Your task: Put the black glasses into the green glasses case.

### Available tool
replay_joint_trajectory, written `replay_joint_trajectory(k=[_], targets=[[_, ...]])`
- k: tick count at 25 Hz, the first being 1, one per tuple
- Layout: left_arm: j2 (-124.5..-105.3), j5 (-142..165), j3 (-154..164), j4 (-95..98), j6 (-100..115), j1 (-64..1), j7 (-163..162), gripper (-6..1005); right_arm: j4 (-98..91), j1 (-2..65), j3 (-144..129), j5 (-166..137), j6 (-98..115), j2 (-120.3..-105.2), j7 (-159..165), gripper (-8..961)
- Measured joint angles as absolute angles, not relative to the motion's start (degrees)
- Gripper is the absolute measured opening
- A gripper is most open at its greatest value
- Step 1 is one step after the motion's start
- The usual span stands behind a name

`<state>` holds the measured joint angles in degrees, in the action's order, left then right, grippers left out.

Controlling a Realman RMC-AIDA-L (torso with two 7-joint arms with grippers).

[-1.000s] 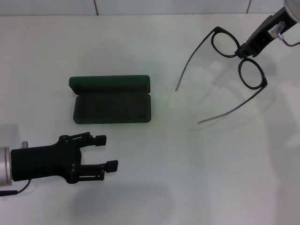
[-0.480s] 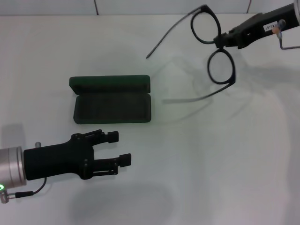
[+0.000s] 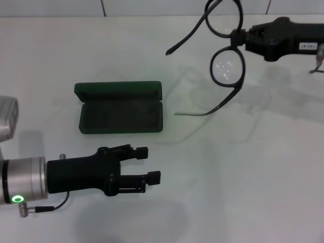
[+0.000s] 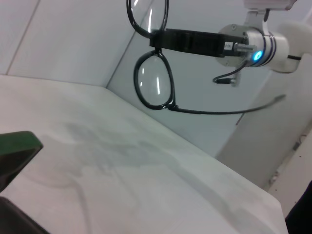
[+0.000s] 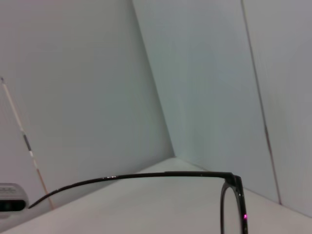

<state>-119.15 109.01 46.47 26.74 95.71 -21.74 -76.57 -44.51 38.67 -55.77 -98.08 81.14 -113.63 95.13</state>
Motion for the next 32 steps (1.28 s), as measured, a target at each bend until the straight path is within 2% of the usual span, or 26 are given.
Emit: replay_joint_trajectory(k=[3,6,9,17,26,32], targets=[[-119.24,109.24,46.50,25.55,95.51,-23.18,-75.61,850,-39.02,40.21,-55.74,-95.39,80.54,-113.89,87.98,43],[-119.36,109.53,46.53,25.13,95.34,-24.11,-75.08,837,-35.91,41.56,-55.76,-93.88,79.41,-115.34,81.75,43],[-119.45,109.55,46.94,25.09,95.88,-24.65,-74.06,825,-33.14,43.03,-56.53,-91.44,78.51,-116.08,78.06,43],[-119.64,109.10,50.96,24.67,98.51,-26.79,-72.30,791,-24.44,48.10,-57.90,-86.08,78.40,-116.10,72.71,44],[-119.69,106.74,52.22,22.82,98.15,-28.16,-63.73,754,-22.98,48.80,-59.11,-85.86,78.43,-116.19,72.48,45],[-119.61,106.28,51.85,22.78,97.91,-28.89,-63.98,517,-21.06,48.81,-59.34,-85.16,78.34,-116.19,71.14,46]])
